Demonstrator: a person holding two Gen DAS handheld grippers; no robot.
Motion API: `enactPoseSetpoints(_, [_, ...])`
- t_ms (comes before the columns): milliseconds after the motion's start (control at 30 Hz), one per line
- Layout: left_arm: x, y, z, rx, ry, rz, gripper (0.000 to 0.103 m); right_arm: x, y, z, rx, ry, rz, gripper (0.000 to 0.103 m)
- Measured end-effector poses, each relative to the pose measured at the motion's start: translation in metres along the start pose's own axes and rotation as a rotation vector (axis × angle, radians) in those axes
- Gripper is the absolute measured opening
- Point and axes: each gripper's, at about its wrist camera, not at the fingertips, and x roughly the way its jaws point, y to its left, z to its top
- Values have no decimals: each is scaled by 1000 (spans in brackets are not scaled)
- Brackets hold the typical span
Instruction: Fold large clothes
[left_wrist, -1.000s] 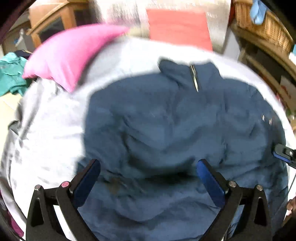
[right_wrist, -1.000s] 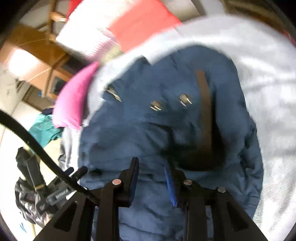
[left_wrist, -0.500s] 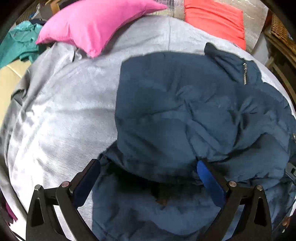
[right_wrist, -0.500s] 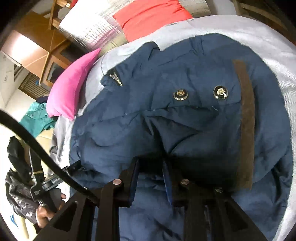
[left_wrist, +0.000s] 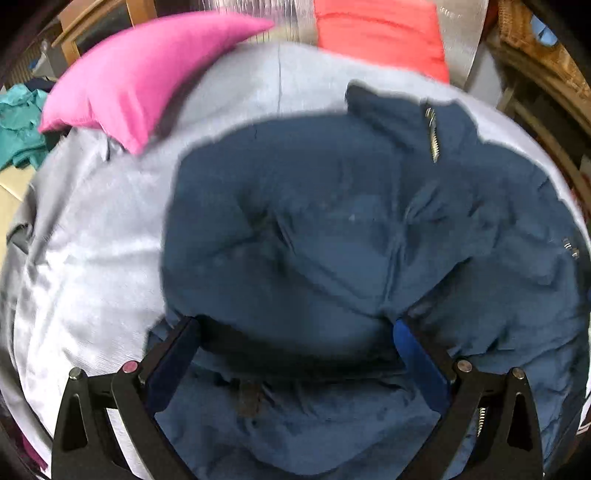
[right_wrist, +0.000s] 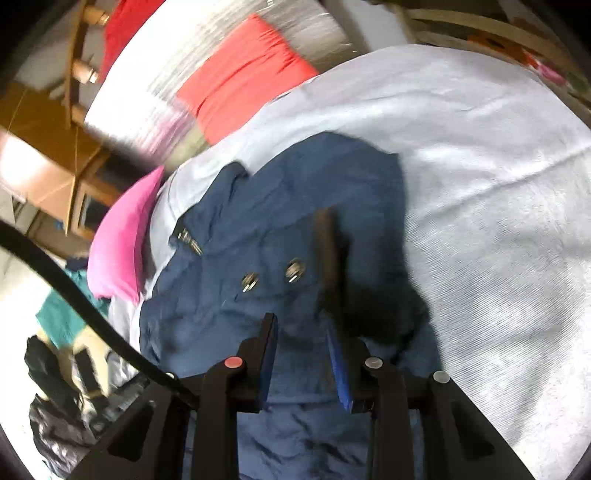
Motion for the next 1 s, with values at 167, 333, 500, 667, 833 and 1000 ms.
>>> enactPoseSetpoints(167, [-10,1,4,3,-24,-17,103,8,-9,2,27,10,-29,32])
enactPoseSetpoints(333, [-4,0,4,6,-14,-8,103,33,-1,-2,-6,65,-18,33])
enactPoseSetpoints(500, [-20,5,4,-18,-69,-14,103,4,19,-7,-113,-71,1,8])
enactPoseSetpoints(667, [-30,12,8,-52,-104,-10,103,-13,27,-9,-162,-211,-91,8])
enactPoseSetpoints(833, [4,16,0,-67,25,20,103,22,-4,-6,-39,-48,-125,9])
enactPoseSetpoints(1000, [-21,25,5,-77,-58,34,103,-20,5,-4,-33,-182,-129,26])
